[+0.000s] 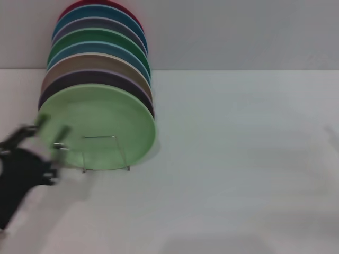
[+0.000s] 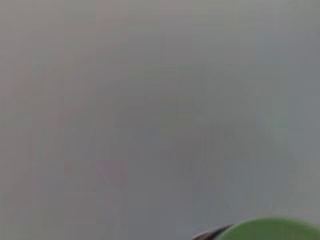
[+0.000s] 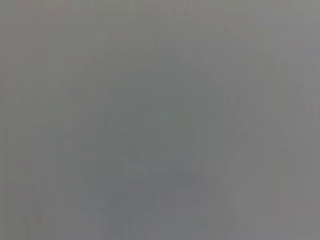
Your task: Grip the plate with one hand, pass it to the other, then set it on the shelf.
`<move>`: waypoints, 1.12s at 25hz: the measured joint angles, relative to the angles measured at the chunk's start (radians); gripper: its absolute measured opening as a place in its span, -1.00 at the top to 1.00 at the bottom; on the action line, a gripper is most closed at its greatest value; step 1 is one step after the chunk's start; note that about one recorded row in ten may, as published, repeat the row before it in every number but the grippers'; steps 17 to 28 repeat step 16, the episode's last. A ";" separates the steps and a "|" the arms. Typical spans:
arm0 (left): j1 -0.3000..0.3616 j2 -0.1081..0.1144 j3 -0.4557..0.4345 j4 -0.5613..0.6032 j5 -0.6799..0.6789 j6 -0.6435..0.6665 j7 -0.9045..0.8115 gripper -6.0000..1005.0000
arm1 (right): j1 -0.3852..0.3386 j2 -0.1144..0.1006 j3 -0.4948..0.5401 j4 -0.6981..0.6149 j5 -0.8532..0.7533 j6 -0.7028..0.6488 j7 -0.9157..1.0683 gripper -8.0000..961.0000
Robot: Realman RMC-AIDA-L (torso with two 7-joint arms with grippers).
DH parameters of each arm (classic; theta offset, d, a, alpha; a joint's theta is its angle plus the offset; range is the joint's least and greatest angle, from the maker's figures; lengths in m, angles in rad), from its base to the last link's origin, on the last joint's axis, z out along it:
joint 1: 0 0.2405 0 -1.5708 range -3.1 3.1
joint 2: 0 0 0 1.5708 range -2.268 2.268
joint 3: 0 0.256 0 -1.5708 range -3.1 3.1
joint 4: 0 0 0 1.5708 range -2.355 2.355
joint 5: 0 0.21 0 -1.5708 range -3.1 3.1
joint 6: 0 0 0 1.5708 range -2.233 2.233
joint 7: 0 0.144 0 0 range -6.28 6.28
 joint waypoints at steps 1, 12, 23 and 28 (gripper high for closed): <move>0.055 -0.003 -0.079 -0.019 -0.008 0.005 -0.010 0.29 | 0.000 0.001 0.000 -0.008 0.003 -0.003 -0.021 -0.24; 0.078 -0.003 -0.215 -0.009 -0.294 -0.105 -0.340 0.00 | 0.003 0.007 0.010 -0.129 0.095 -0.081 -0.210 -0.42; 0.062 -0.007 -0.214 -0.008 -0.303 -0.154 -0.324 -0.06 | 0.008 0.007 0.007 -0.178 0.148 -0.069 -0.298 -0.42; 0.062 -0.007 -0.214 -0.008 -0.303 -0.154 -0.324 -0.06 | 0.008 0.007 0.007 -0.178 0.148 -0.069 -0.298 -0.42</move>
